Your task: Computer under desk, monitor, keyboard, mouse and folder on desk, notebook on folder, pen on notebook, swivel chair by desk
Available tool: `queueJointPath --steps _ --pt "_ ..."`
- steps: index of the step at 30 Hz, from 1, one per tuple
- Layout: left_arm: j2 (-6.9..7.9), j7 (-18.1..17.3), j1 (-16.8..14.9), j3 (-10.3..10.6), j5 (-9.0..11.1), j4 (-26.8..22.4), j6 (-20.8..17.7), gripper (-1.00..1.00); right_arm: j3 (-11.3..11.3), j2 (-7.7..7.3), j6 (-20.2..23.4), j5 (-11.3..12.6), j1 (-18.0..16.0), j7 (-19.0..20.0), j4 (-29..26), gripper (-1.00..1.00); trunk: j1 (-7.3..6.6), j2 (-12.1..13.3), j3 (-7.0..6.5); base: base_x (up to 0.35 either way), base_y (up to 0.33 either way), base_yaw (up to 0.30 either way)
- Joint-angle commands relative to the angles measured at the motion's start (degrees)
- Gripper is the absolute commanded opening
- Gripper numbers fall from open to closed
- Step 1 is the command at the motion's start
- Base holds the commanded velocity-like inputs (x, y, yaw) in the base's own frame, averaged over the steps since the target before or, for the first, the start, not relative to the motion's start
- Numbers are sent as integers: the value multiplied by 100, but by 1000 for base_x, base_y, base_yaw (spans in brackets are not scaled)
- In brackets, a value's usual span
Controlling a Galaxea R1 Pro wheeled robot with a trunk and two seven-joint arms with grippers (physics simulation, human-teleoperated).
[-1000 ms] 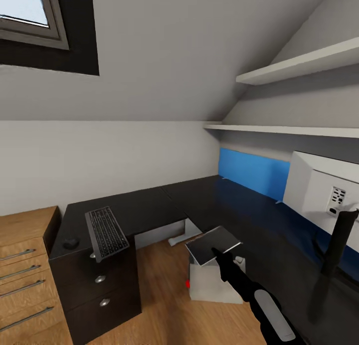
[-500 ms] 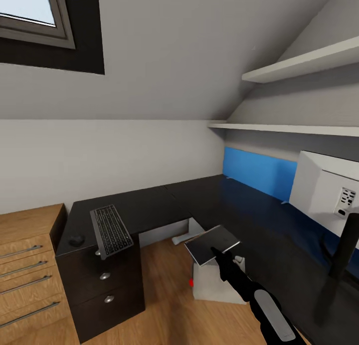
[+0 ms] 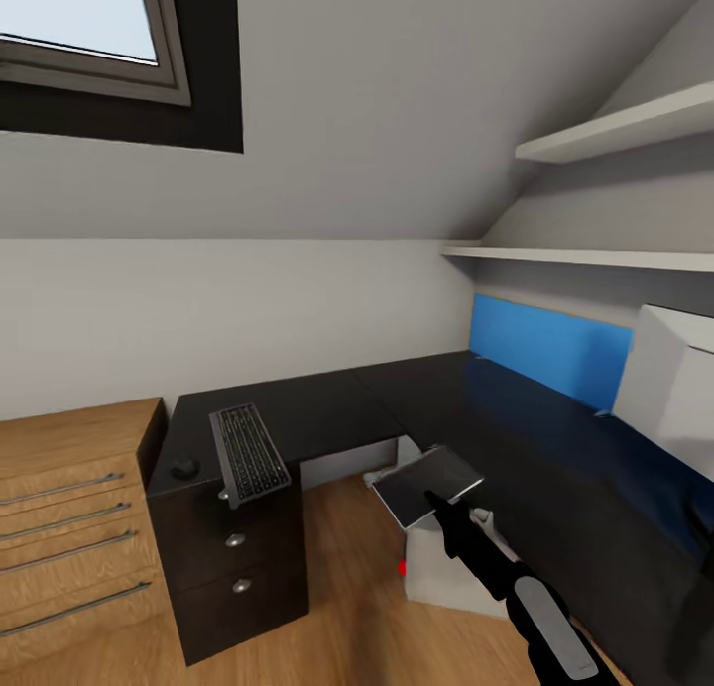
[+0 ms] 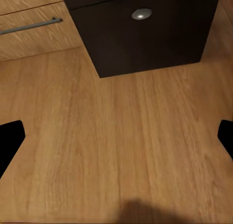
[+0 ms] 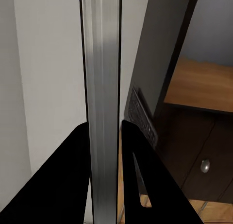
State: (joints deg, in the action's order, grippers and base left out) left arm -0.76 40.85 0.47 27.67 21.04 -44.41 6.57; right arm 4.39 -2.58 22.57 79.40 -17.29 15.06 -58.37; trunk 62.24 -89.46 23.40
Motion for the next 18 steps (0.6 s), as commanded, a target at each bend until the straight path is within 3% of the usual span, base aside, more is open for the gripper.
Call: queueJointPath --steps 1,7,18 --pt "3 19 -3 20 62 -4 46 100 9 -5 13 41 -2 11 0 -100 0 -3 2 21 0 256" --pt "0 19 -3 20 62 3 46 100 9 -5 11 33 -2 17 -1 -100 0 -3 -12 154 0 259" --pt "-11 -160 -3 20 50 122 46 100 9 -17 20 31 -2 34 -5 -100 0 -3 -39 298 0 261"
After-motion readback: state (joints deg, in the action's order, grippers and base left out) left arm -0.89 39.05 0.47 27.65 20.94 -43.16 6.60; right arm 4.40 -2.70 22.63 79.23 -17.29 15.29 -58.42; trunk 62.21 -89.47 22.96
